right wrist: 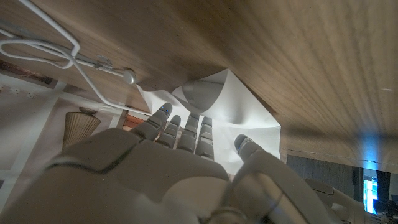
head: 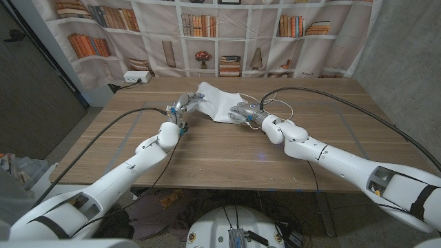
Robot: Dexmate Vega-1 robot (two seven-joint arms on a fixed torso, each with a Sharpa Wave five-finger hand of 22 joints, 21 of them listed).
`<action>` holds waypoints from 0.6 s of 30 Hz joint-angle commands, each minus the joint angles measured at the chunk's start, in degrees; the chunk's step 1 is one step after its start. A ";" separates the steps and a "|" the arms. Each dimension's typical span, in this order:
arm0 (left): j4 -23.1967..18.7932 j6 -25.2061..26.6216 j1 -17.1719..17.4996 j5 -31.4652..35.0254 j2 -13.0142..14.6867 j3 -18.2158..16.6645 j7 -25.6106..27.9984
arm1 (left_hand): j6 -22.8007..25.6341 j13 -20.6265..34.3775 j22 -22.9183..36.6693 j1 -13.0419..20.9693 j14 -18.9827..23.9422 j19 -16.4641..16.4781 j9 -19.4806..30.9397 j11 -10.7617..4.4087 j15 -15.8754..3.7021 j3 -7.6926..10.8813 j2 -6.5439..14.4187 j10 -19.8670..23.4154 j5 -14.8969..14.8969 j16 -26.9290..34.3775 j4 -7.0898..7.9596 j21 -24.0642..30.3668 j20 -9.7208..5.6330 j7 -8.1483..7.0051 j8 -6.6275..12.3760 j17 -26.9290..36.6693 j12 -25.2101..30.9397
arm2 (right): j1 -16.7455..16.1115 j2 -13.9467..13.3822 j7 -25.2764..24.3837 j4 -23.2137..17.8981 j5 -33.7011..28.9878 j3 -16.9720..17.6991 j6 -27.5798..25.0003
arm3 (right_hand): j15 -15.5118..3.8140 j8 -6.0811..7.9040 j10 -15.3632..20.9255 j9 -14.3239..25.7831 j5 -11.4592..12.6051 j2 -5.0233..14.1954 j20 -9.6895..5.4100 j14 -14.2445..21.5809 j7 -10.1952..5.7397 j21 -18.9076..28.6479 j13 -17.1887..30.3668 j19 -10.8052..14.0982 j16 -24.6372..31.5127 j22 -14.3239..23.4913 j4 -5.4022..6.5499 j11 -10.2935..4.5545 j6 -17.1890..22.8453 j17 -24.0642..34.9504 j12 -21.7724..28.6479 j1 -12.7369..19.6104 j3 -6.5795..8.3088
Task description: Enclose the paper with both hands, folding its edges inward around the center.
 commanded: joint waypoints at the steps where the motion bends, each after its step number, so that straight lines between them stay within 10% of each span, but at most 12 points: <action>1: 2.18 -3.49 -2.86 1.84 -1.47 2.25 -2.79 | 0.49 0.10 0.25 0.44 0.55 0.57 0.14 -0.07 -6.63 -0.22 0.18 0.37 -0.15 -0.13 0.01 0.34 -7.63 0.45 0.33 0.02 -0.24 | -0.66 -0.32 -0.67 -0.48 0.62 0.79 1.07 | -4.19 0.19 0.37 0.06 0.20 2.49 -4.15 0.36 0.15 -0.09 0.06 0.83 0.21 0.15 -0.28 0.10 0.42 -0.01 0.19 -0.44 0.18; 18: 10.65 -10.92 -8.01 1.75 -6.09 5.12 -6.82 | -0.28 0.26 0.46 1.08 0.35 0.94 0.12 0.19 -6.60 -0.82 0.12 -0.15 -0.15 -0.62 0.19 1.09 -7.94 0.68 -0.03 -0.15 -0.92 | -0.99 -0.28 -1.66 -0.06 1.25 1.54 1.79 | -4.44 0.16 0.41 0.06 0.22 2.52 -4.30 0.66 0.09 -0.11 0.06 1.03 0.29 0.15 -0.38 -0.01 0.45 -0.10 0.20 -0.40 0.19</action>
